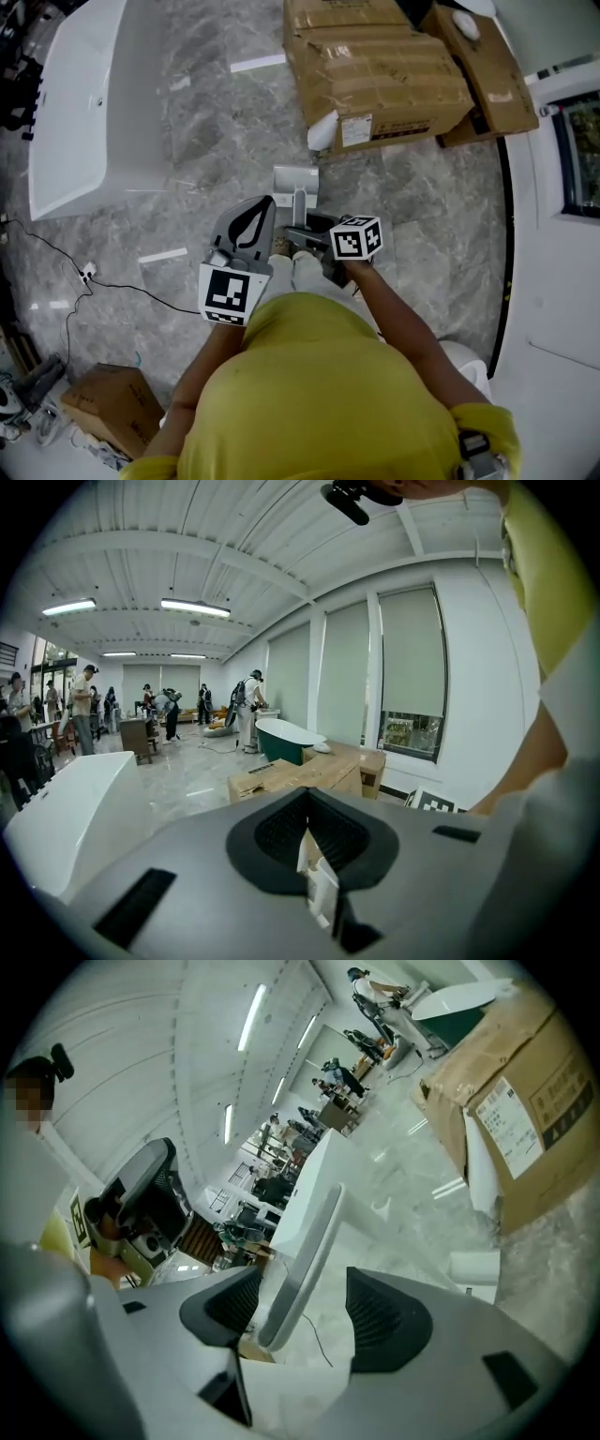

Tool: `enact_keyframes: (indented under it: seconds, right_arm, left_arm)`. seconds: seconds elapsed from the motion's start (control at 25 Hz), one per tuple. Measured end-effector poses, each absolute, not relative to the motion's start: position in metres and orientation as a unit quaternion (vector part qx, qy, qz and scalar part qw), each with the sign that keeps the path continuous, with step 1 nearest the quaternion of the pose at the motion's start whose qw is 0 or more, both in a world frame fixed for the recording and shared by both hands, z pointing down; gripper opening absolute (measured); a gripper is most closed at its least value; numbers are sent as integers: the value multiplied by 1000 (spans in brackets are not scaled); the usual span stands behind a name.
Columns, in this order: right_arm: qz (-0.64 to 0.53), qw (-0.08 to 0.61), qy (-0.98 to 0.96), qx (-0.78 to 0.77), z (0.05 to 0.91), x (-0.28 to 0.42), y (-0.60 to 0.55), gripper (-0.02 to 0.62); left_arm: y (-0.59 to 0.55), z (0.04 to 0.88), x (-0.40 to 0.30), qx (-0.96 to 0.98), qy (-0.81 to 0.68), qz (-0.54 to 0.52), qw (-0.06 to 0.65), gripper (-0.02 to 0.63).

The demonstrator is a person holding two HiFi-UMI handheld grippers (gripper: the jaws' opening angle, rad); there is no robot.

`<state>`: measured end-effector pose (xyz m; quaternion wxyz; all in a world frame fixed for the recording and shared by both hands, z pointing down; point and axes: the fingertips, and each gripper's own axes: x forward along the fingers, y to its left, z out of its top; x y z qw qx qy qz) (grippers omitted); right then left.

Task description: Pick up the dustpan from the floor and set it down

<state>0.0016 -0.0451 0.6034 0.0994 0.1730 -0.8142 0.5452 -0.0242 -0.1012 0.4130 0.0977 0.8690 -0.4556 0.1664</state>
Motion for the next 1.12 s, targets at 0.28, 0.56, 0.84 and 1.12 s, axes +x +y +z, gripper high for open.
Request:
enact_keyframes:
  seconds: [0.28,0.56,0.84,1.12]
  right_arm:
    - [565,81,-810,135,609,-13,-45,239]
    - [554,58,-821,124,597,-21,-50,138]
    - [546,12,-829,122,560,-20,-69,146]
    - [526,11,-844,106,507,-20,-59,147]
  left_arm:
    - [-105,416,-35,869,-452,170,103,0]
    - [-104,417,-44,869,-452,171,106,0]
    - [-104,419,-48,871,-450,169,105,0]
    - [-99,421,-43,877,-440,164,103,0]
